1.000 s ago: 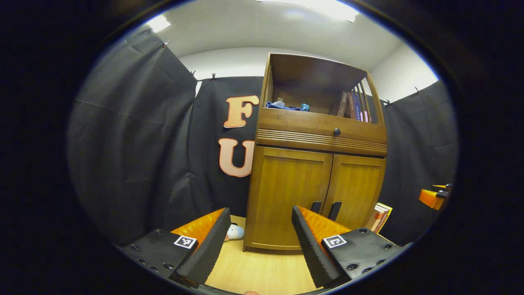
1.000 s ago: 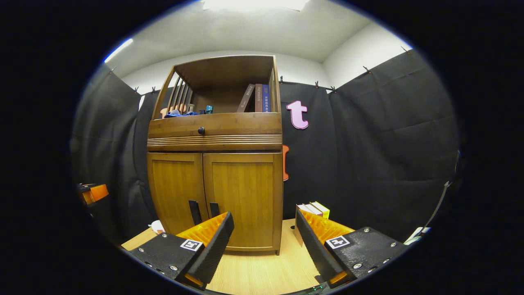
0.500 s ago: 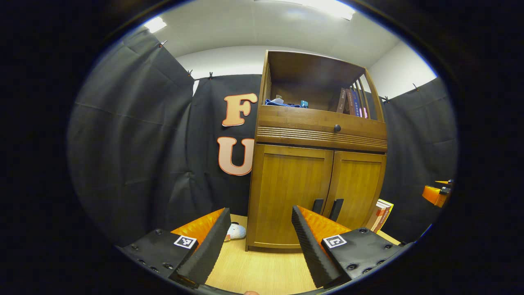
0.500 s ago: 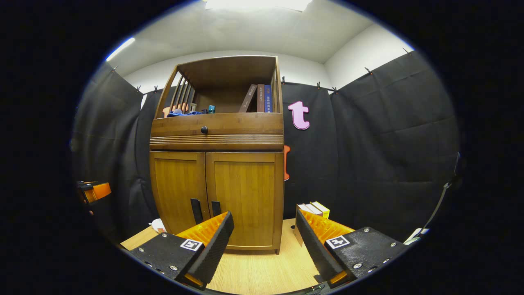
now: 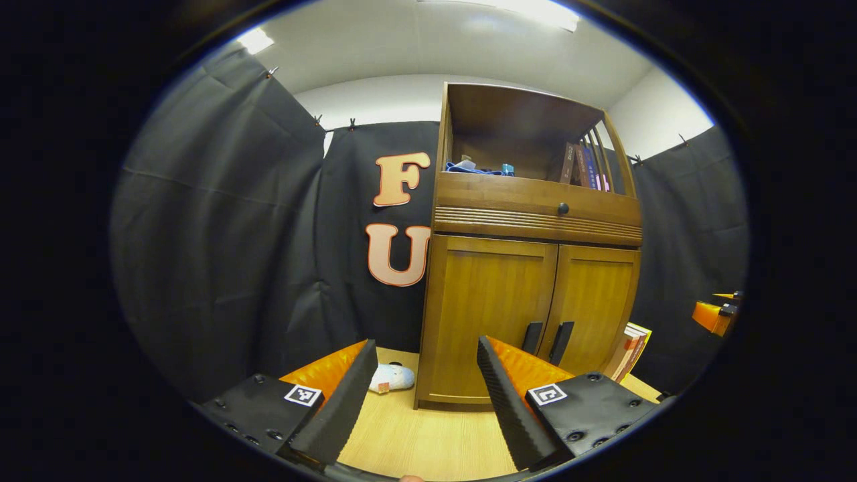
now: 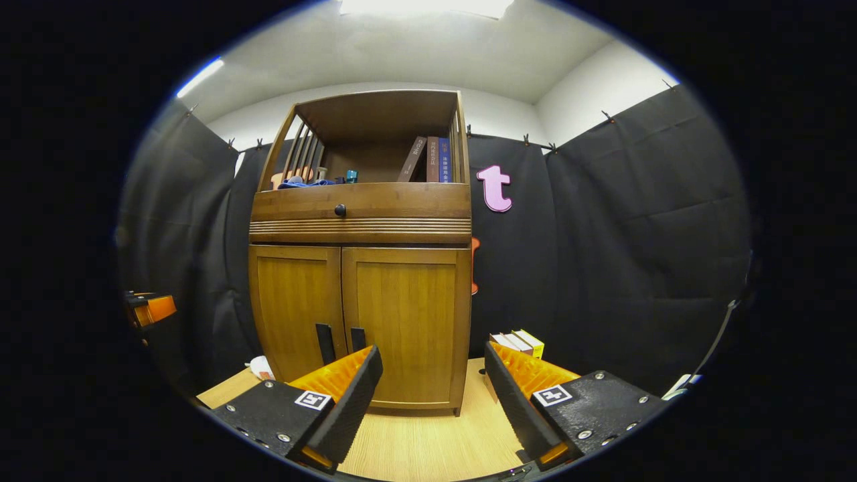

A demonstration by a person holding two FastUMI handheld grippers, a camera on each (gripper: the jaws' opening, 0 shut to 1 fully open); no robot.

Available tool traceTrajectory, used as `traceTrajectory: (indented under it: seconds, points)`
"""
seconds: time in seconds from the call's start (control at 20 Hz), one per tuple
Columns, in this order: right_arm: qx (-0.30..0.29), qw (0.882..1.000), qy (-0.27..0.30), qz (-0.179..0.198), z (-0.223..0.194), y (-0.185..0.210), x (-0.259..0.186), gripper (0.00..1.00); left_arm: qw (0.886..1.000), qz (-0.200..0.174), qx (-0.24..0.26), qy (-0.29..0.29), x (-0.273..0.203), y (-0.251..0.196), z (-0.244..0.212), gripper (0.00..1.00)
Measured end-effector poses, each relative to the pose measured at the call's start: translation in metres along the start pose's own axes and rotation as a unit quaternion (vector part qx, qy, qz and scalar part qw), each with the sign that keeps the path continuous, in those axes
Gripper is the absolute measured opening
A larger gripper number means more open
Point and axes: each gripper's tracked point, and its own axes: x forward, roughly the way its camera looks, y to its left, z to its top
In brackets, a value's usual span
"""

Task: Open the right door of the double-door shoe cabinet with the right hand, and open the left door with the left hand.

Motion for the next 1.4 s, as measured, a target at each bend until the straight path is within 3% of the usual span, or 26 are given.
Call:
traceTrajectory:
  seconds: [0.05,0.1,0.15,0.2,0.25,0.55,0.65,0.95,1.4]
  points:
    - [-0.003,1.000,0.000,-0.001,-0.002,0.002,0.003,0.98,1.000,0.001,-0.002,0.000,-0.001,0.001,0.000,0.92]
    - [-0.003,1.000,0.003,0.000,-0.005,0.005,0.007,0.94,1.000,0.001,-0.001,0.000,-0.001,0.003,0.000,0.92]
    - [-0.002,1.000,0.005,0.005,-0.008,0.010,0.011,0.98,1.000,0.005,0.002,-0.002,-0.001,0.005,0.000,0.92]
    - [0.000,1.000,0.009,0.011,-0.012,0.017,0.015,0.94,1.000,0.009,0.008,-0.004,-0.001,0.010,0.001,0.92]
    - [-0.002,1.000,0.010,0.016,-0.015,0.024,0.019,0.98,1.000,0.012,0.011,-0.005,-0.002,0.015,0.002,0.92]
    - [-0.013,0.998,0.006,0.057,-0.034,0.075,0.054,0.94,0.999,0.028,0.020,-0.008,-0.003,0.038,0.005,0.92]
    - [-0.007,0.998,0.003,0.069,-0.039,0.093,0.070,0.98,0.999,0.036,0.018,-0.005,-0.002,0.048,0.005,0.92]
    - [-0.005,0.995,0.015,0.098,-0.069,0.140,0.130,0.94,0.997,0.066,0.032,-0.004,-0.003,0.083,0.002,0.92]
    - [0.011,0.994,0.051,0.095,-0.135,0.169,0.222,0.87,0.992,0.120,0.031,0.007,0.003,0.131,-0.010,0.92]
